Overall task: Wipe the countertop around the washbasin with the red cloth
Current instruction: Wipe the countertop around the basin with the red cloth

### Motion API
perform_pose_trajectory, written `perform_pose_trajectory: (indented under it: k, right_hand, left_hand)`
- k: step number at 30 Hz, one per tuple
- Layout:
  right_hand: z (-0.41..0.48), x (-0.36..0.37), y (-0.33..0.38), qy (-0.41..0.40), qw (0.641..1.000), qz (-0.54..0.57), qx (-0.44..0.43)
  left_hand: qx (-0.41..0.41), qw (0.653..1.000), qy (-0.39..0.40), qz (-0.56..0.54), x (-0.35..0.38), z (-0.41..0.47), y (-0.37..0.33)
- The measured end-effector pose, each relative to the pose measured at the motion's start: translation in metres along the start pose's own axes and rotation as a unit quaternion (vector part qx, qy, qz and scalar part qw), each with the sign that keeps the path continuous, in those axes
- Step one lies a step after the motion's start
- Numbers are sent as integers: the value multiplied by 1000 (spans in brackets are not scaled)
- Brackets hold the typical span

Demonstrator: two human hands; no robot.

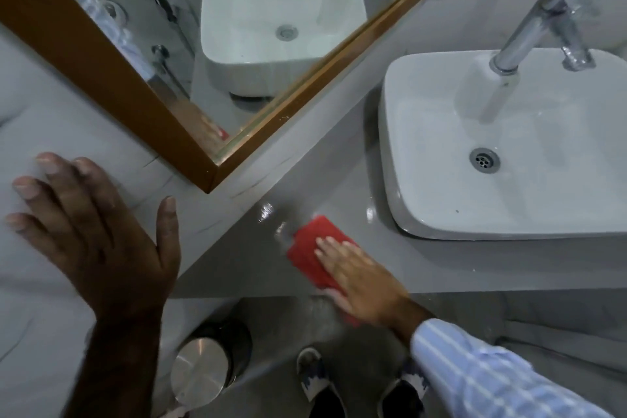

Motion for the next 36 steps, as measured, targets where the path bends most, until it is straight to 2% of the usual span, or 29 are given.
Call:
perform_pose_trajectory:
  k: [3,6,8,10,11,13,14,16,19,22,23,26,27,28,33,36]
  right_hand:
    - [-49,-19,-49,33,999,-15,29]
    - [-57,-30,-57,65,997,-3,41]
    - [-64,-35,-56,53,990,68,109]
    - [-90,-44,-65,-40,955,151,254]
    - [-111,-48,-71,-103,920,173,336]
    - [-151,-52,-77,-192,822,216,491]
    - [-164,-49,-79,-211,764,251,556]
    - [-172,-44,-81,-224,669,332,625]
    - [-164,-47,-85,-241,590,427,641]
    - [-168,-41,-75,-269,526,444,674]
    - [-170,-36,-68,-278,485,469,684]
    - [-162,-16,-50,-281,329,618,656]
    - [-161,-12,-50,-265,306,650,643]
    - [-163,-10,-52,-248,298,668,635]
    - [-197,-33,-72,-197,370,662,621]
    - [-231,-65,-95,-202,410,633,624]
  left_hand:
    - [3,999,-13,-39,-9,-12,-18]
    - [57,988,13,-143,-13,-52,-62]
    - [77,966,117,-218,-4,-85,-103]
    - [60,921,288,-256,16,-115,-144]
    - [46,889,369,-266,26,-127,-166]
    - [32,843,464,-268,43,-142,-204]
    - [31,833,486,-261,50,-145,-220]
    - [31,831,504,-235,62,-147,-244]
    - [30,845,502,-180,70,-144,-266]
    - [1,836,519,-179,73,-145,-274]
    - [-21,830,521,-195,73,-146,-276]
    - [-53,827,519,-210,70,-149,-278]
    - [-56,827,521,-204,69,-151,-279]
    - [-62,824,528,-197,67,-152,-280]
    - [-140,769,583,-222,38,-171,-288]
    - [-200,715,606,-287,8,-195,-312]
Point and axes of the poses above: each hand's wrist, its own z-axis towards the middle knuckle, its own x-axis out of the palm, y = z × x, the point moved 5 cm from there along z, towards the middle knuckle, and after that the axes turned 4 degrees about -y, right-handed, at the moved point
